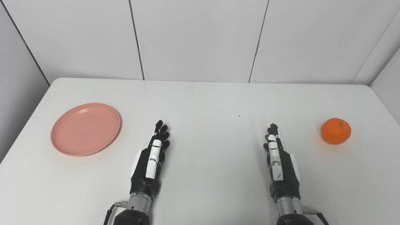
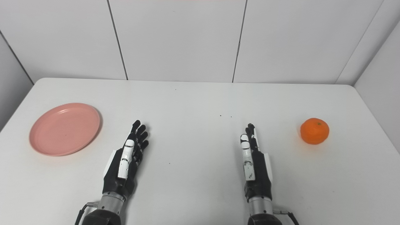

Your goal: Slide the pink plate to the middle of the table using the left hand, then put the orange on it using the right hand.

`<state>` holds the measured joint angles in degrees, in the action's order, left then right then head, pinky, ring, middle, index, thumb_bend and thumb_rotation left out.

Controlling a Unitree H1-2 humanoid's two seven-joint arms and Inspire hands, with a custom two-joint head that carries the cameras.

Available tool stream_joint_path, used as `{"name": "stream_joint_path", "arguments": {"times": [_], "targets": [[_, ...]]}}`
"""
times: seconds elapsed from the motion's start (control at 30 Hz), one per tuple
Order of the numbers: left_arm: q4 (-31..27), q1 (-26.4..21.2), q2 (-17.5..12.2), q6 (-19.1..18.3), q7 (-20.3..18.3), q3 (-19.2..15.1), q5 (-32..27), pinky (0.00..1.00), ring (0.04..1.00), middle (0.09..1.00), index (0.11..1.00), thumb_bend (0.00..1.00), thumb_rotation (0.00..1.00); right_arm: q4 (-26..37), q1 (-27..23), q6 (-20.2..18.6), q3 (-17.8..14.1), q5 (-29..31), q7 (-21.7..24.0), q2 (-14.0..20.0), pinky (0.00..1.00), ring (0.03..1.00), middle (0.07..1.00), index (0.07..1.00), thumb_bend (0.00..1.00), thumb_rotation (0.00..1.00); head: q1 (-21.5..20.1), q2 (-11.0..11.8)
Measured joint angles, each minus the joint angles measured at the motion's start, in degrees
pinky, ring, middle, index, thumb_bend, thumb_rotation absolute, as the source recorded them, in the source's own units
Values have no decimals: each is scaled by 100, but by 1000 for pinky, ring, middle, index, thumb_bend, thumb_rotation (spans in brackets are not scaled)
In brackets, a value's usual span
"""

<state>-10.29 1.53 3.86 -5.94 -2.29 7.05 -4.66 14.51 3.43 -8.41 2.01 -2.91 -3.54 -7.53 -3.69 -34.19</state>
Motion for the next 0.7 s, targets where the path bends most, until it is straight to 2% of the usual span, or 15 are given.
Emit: {"name": "stream_joint_path", "arguments": {"times": [0.7], "targets": [[1, 0, -1, 0, 0, 2, 0, 1000, 1000, 1000, 1000, 403, 1000, -3, -1, 22, -2, 32, 0, 0, 1000, 1000, 1000, 1000, 254, 1000, 9, 18]]}}
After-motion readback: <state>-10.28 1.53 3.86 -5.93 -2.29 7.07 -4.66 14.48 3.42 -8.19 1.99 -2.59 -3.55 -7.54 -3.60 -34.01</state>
